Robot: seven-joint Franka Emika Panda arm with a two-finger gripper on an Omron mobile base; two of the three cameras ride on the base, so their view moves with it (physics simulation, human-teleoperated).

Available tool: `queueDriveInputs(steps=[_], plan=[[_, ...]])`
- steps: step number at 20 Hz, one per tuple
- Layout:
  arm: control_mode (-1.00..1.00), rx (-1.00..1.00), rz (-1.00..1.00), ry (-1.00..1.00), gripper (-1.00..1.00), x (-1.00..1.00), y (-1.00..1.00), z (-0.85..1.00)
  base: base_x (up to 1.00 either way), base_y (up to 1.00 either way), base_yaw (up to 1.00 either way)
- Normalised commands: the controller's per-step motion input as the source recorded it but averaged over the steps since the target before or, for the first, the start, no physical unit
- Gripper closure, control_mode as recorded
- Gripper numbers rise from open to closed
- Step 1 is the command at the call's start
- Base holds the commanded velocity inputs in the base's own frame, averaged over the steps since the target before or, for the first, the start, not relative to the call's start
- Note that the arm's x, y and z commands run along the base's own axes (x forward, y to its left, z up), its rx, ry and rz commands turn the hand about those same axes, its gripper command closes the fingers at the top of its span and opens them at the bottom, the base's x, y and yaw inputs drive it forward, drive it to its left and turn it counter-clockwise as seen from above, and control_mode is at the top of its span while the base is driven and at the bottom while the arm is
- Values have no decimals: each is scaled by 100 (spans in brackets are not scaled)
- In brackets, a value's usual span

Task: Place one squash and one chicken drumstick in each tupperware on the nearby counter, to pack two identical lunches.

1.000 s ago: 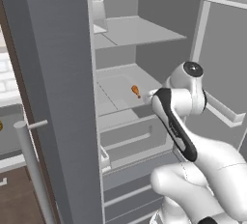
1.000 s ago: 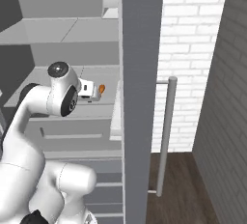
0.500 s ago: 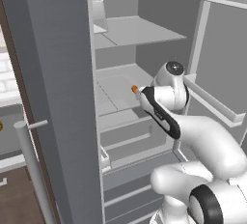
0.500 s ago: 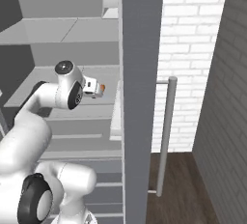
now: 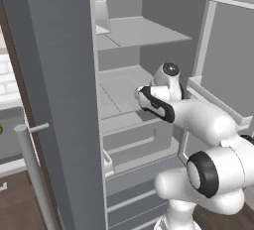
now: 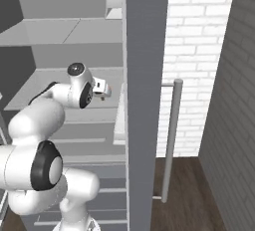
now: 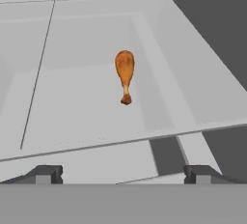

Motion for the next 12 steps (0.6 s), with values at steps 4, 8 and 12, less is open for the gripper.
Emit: queueDriveInputs(steps=[4, 8, 12], plan=[[-100, 0, 0, 0, -100, 55, 0, -23, 0, 0, 0], [-100, 0, 0, 0, -100, 52, 0, -30, 0, 0, 0], [-100, 0, 0, 0, -100, 52, 0, -29, 0, 0, 0]])
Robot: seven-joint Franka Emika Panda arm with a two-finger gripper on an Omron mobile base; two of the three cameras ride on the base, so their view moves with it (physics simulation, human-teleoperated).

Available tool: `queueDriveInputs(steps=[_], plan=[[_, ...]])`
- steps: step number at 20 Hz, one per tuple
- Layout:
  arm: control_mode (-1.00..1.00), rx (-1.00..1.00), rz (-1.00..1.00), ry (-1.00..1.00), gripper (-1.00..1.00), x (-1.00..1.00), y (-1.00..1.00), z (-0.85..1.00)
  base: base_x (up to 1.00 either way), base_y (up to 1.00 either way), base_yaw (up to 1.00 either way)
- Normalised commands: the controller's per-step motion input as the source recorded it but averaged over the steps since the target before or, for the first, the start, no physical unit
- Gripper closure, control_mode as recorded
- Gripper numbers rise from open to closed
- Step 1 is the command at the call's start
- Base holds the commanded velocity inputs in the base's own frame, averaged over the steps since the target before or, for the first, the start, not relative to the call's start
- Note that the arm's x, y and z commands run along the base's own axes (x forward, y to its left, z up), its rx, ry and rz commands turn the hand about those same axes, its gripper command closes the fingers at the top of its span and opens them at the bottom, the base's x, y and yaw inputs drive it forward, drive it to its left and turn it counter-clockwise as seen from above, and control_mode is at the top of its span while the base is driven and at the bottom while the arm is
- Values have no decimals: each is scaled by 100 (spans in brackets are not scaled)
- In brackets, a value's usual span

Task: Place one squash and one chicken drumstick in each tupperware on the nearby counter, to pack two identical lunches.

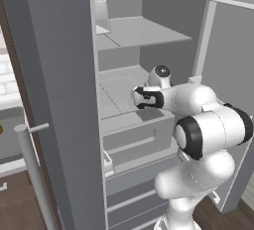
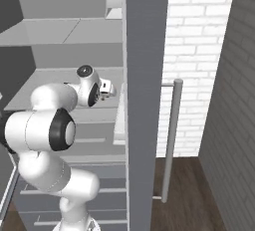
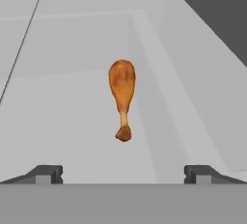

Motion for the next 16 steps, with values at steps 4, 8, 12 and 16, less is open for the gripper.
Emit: queueDriveInputs(steps=[4, 8, 12, 16], plan=[[-100, 0, 0, 1, -100, 53, 1, -22, 0, 0, 0], [-100, 0, 0, 2, -100, 56, 2, -22, 0, 0, 0], [-100, 0, 0, 2, -100, 57, 5, -24, 0, 0, 0], [-100, 0, 0, 3, -100, 54, 5, -29, 0, 0, 0]])
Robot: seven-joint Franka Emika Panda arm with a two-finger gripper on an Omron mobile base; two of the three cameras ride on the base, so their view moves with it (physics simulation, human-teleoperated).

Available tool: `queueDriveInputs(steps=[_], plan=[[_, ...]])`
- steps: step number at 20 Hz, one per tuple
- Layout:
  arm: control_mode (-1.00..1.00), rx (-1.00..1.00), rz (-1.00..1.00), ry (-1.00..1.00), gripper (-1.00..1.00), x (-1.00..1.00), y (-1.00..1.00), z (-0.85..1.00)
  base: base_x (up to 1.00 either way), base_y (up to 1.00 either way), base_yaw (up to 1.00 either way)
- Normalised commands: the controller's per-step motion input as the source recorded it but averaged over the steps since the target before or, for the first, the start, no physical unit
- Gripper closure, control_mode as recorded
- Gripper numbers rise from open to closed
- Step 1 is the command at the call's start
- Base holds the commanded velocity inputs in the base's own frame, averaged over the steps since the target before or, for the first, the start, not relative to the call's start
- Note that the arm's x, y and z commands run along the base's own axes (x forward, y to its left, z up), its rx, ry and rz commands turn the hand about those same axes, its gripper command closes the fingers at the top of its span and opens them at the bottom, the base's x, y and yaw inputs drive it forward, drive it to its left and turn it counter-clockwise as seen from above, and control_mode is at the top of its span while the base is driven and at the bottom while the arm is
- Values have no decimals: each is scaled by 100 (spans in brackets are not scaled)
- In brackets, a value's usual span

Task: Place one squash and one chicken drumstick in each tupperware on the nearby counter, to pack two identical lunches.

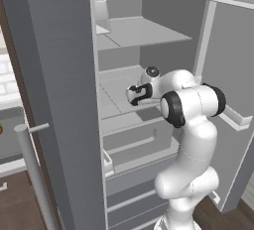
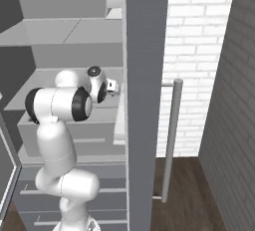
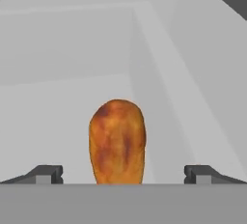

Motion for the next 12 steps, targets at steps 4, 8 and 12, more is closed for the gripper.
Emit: queueDriveInputs(steps=[4, 8, 12], plan=[[-100, 0, 0, 1, -100, 45, 2, -30, 0, 0, 0], [-100, 0, -1, 6, -100, 40, 7, -31, 0, 0, 0], [-100, -3, -8, 12, -100, -2, 6, -63, 0, 0, 0]])
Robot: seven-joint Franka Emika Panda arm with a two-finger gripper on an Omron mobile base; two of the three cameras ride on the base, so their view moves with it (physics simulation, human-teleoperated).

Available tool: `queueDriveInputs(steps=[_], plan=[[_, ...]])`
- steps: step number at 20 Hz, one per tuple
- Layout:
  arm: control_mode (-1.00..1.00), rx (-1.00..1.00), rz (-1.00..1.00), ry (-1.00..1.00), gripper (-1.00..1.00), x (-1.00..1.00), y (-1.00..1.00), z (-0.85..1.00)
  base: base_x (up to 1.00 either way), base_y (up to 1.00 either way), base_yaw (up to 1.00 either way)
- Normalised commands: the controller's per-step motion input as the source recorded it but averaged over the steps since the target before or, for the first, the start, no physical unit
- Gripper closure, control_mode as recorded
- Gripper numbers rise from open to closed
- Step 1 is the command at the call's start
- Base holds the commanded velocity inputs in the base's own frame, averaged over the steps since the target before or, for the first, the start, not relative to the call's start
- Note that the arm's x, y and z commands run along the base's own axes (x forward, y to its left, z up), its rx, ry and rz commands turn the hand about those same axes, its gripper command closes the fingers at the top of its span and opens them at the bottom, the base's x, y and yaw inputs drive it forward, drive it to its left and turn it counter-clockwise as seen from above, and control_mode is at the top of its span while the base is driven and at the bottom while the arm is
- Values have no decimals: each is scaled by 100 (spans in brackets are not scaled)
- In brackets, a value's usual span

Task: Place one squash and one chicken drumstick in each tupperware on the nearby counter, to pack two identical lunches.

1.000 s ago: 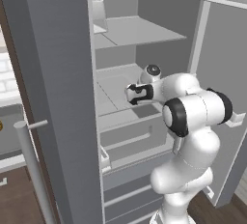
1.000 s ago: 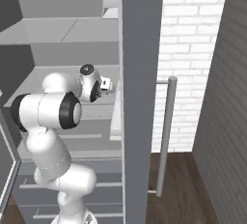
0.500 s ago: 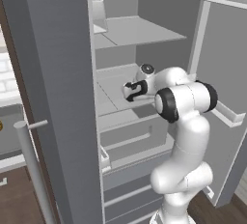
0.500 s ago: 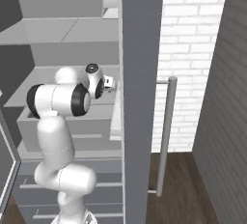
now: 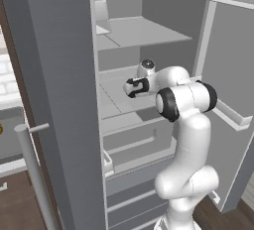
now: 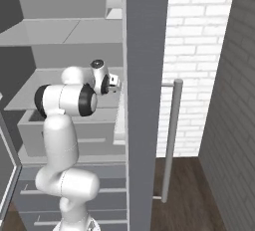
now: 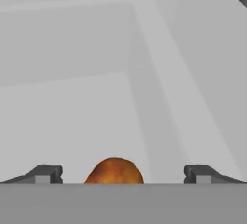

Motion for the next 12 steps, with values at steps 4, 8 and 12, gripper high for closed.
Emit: queueDriveInputs(steps=[4, 8, 12], plan=[[-100, -3, -11, 6, -100, -51, 1, -66, 0, 0, 0], [-100, 0, -9, 0, -100, -57, 0, -29, 0, 0, 0], [-100, 0, -6, 0, -100, -39, 0, -12, 0, 0, 0]])
